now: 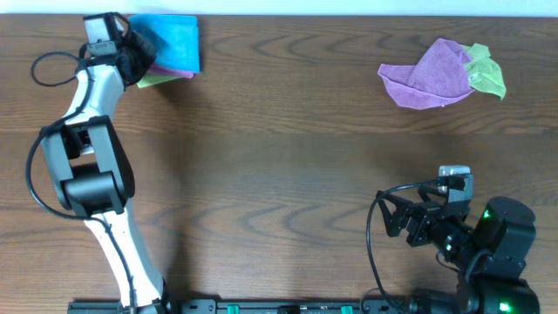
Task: Fold the cloth
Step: 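Carry the folded blue cloth to the rear-left cloth pile, then lower the blue cloth onto the pile and open the left gripper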
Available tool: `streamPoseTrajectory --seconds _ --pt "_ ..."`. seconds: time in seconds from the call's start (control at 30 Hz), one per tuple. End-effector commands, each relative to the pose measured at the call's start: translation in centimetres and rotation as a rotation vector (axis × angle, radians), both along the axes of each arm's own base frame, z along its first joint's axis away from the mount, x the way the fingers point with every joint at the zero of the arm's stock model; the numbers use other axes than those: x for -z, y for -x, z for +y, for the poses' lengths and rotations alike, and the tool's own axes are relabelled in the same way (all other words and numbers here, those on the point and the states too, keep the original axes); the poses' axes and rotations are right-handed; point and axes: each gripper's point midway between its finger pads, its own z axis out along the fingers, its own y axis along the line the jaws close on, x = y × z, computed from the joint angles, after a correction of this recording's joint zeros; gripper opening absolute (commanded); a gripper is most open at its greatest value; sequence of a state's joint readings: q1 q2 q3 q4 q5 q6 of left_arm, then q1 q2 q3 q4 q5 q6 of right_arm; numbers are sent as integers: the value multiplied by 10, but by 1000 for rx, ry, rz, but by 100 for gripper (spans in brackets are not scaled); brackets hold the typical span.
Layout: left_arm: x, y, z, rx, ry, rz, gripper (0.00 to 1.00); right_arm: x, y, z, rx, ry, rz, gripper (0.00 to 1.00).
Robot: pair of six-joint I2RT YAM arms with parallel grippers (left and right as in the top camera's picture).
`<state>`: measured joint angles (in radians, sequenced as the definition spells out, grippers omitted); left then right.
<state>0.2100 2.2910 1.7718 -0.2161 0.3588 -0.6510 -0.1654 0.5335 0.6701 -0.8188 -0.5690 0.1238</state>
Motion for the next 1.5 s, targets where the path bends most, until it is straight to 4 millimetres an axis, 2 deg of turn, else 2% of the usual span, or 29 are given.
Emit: streamPoseTrajectory --seconds 0.0,0.2,0.23,0.33,0.37,0.5,0.53,0.67,0.93,1.03,1.13,1.47 --pt "-8 2 23 -19 -36 -8 6 1 1 0 -5 -3 -1 99" --pt "-8 5 36 -33 -43 -4 6 1 1 0 -5 -3 -1 99" --pt "-8 5 36 -30 -43 -5 11 1 1 0 -5 -3 -1 99" --pt "-9 4 33 0 -42 -17 49 1 1 0 -5 -3 -1 99" --pt "-10 4 32 7 -42 -21 55 1 1 0 -5 -3 -1 99" --pt "-17 3 28 43 -46 -42 71 1 1 0 -5 -3 -1 99" --pt "-21 3 27 59 -48 -52 77 1 1 0 -5 -3 -1 99" --pt "-44 7 25 98 -68 -82 98 1 1 0 -5 -3 -1 99" --pt "-105 39 22 164 -164 -94 95 1 1 0 -5 -3 -1 99" --pt "-120 53 19 179 -186 -78 95 1 1 0 -5 -3 -1 99" --pt "-128 71 16 188 -190 -32 95 1 1 0 -5 -3 -1 99" --pt "-132 128 3 237 -178 135 95 1 1 0 -5 -3 -1 99"
